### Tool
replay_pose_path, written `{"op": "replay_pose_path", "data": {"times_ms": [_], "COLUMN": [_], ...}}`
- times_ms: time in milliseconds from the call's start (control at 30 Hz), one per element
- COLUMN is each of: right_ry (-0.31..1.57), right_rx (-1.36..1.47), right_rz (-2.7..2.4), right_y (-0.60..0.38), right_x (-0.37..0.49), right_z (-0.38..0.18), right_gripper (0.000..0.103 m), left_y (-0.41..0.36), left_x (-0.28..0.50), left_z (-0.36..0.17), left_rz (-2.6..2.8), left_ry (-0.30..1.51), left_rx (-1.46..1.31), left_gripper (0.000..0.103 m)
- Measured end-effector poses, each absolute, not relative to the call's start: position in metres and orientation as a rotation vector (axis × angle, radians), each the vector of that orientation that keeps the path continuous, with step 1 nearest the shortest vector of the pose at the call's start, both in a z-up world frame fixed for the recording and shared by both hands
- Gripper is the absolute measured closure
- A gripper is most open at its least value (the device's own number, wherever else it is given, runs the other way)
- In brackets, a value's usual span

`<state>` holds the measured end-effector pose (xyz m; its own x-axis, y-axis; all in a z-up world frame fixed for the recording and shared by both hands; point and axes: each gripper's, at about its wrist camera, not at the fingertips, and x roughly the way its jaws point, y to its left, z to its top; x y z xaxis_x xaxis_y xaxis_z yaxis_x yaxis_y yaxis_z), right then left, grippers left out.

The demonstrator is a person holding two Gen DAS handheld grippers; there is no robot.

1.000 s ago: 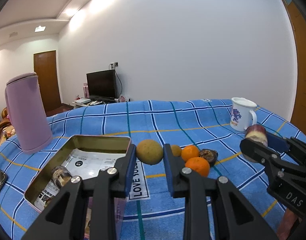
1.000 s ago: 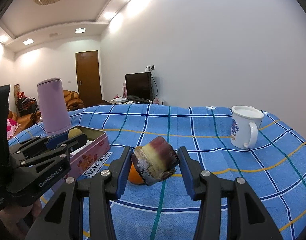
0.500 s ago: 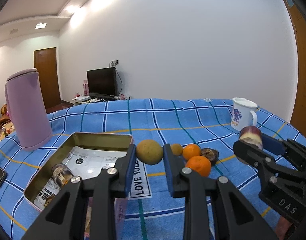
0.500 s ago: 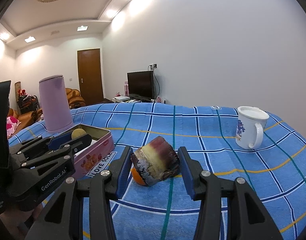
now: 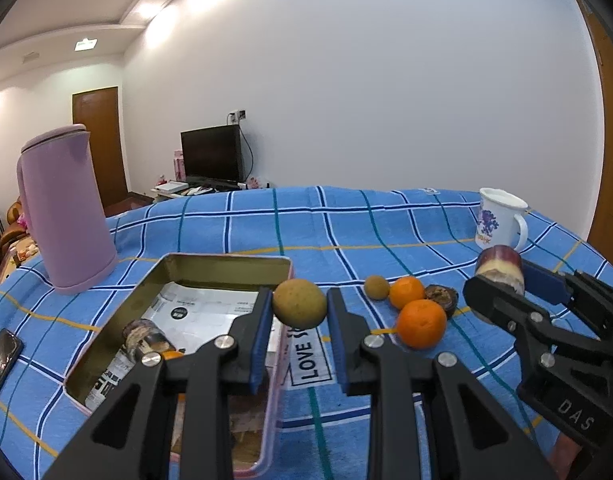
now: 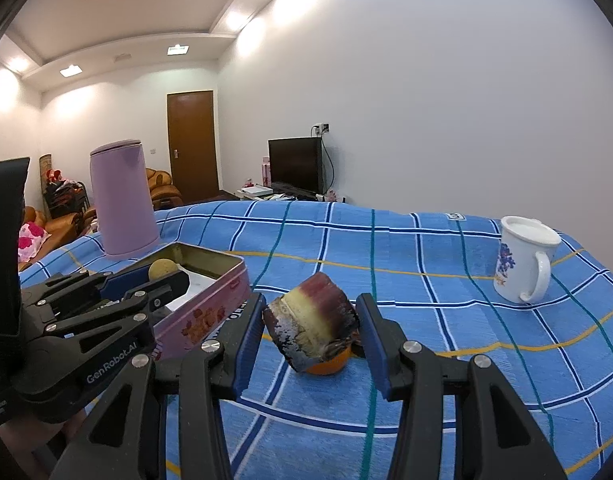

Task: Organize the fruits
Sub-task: 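Lift both held pieces and carry them toward the tin, then lower both grippers over the tin and open them to release the pieces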

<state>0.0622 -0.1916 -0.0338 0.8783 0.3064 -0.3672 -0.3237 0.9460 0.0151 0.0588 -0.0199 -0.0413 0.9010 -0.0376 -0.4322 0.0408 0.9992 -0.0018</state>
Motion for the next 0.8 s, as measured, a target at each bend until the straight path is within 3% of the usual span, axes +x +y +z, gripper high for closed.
{"op": "replay_pose_path", "data": {"times_ms": [800], "right_ry": [0.389], "right_rx": [-0.084], "right_rz": [0.441], "right_y": [-0.135], "right_x": [0.070], "right_z": [-0.037], "right_gripper": [0.054], "left_y": [0.029], "left_x": [0.061], "left_z": [-0.045], "left_rz": [0.047], "left_ry": [0.476], "left_rx": [-0.005], "left_gripper": [0.075]}}
